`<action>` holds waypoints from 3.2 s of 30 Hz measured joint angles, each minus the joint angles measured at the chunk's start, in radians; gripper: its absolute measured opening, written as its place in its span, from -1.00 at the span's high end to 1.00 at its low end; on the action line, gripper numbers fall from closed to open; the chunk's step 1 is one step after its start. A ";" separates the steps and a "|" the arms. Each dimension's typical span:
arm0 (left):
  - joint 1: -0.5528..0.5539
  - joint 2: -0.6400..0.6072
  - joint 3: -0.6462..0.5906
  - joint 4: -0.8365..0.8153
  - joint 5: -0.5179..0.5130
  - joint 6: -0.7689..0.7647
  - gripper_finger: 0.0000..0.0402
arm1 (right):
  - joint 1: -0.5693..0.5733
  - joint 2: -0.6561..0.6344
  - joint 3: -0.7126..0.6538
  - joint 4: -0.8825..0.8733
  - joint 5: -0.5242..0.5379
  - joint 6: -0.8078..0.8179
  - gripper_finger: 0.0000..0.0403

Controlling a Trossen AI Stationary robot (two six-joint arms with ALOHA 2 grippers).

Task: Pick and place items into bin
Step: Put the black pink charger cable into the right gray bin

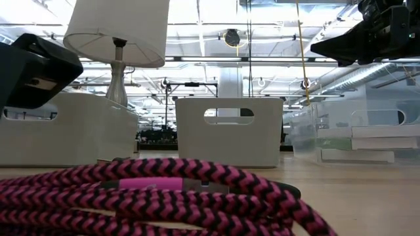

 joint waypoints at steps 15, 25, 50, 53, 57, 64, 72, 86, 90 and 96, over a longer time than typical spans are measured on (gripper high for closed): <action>0.055 -0.160 -0.007 -0.036 -0.017 0.070 0.82 | 0.000 0.000 0.000 0.000 0.000 0.005 0.98; 0.249 -0.362 -0.006 0.004 -0.323 0.027 0.87 | 0.000 0.000 0.000 0.000 0.000 0.005 0.98; 0.580 -0.275 -0.005 -0.056 0.105 -0.616 0.87 | 0.000 0.000 0.000 -0.017 0.000 -0.010 0.98; 0.594 -0.284 -0.005 -0.098 0.139 -0.652 0.87 | 0.000 0.000 0.000 -0.017 0.000 -0.010 0.98; 0.635 -0.287 -0.005 -0.138 0.181 -0.654 0.87 | 0.000 0.000 0.000 -0.015 0.000 -0.008 0.98; 0.680 -0.291 -0.005 -0.151 0.195 -0.611 0.87 | 0.000 0.000 0.000 -0.015 0.000 0.001 0.98; 0.692 -0.291 -0.005 -0.142 0.195 -0.595 0.87 | 0.000 0.000 0.000 -0.015 0.000 -0.006 0.98; 0.694 -0.291 -0.005 -0.109 0.192 -0.589 0.81 | 0.000 0.000 0.000 -0.015 0.000 0.001 0.98; 0.694 -0.291 -0.005 -0.115 0.187 -0.575 0.70 | 0.000 0.000 0.000 -0.015 0.000 0.000 0.98; 0.694 -0.291 -0.005 -0.116 0.184 -0.575 0.45 | 0.000 0.000 0.000 -0.015 0.000 0.000 0.98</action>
